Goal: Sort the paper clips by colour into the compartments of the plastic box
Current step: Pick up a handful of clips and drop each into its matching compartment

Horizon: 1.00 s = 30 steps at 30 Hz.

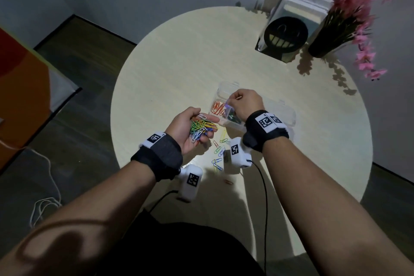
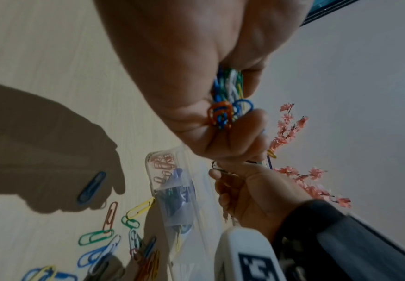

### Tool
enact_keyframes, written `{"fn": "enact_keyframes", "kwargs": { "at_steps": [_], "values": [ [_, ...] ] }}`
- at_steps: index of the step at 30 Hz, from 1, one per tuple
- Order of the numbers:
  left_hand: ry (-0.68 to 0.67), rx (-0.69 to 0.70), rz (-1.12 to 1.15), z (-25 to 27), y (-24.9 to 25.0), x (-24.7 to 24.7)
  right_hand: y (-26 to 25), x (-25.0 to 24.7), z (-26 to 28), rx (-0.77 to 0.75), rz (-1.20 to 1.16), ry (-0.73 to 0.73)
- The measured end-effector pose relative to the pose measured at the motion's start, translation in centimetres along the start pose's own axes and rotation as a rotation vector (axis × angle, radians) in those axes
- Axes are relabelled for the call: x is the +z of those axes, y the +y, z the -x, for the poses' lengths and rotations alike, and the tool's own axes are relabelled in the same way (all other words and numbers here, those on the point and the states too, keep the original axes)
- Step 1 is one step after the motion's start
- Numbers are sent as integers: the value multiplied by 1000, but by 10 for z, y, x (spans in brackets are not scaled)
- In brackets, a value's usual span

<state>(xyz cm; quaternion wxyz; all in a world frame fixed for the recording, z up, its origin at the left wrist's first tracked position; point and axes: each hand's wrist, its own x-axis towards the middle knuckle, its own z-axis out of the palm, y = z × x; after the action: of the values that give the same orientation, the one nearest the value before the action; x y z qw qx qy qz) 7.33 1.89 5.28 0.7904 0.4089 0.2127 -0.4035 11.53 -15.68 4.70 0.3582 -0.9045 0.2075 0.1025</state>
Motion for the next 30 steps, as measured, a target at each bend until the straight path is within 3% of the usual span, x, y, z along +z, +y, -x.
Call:
{"fn": "enact_keyframes", "kwargs": {
  "at_steps": [2, 7, 11, 15, 22, 30],
  "values": [
    [1, 3, 17, -3, -1, 1, -6, -7, 15, -79, -49, -17],
    [-1, 4, 40, -11, -11, 12, -12, -19, 67, -200, -30, -265],
    [-2, 9, 31, -13, -19, 20, -1, -17, 80, -175, 83, -210],
    [9, 6, 44, -15, -25, 21, 7, -19, 85, -150, -18, -201],
    [13, -14, 38, -12, -22, 24, 25, -55, 70, -10, -303, -10],
    [-20, -52, 193, -10, -20, 19, 64, -38, 30, 205, -65, 100]
  ]
}}
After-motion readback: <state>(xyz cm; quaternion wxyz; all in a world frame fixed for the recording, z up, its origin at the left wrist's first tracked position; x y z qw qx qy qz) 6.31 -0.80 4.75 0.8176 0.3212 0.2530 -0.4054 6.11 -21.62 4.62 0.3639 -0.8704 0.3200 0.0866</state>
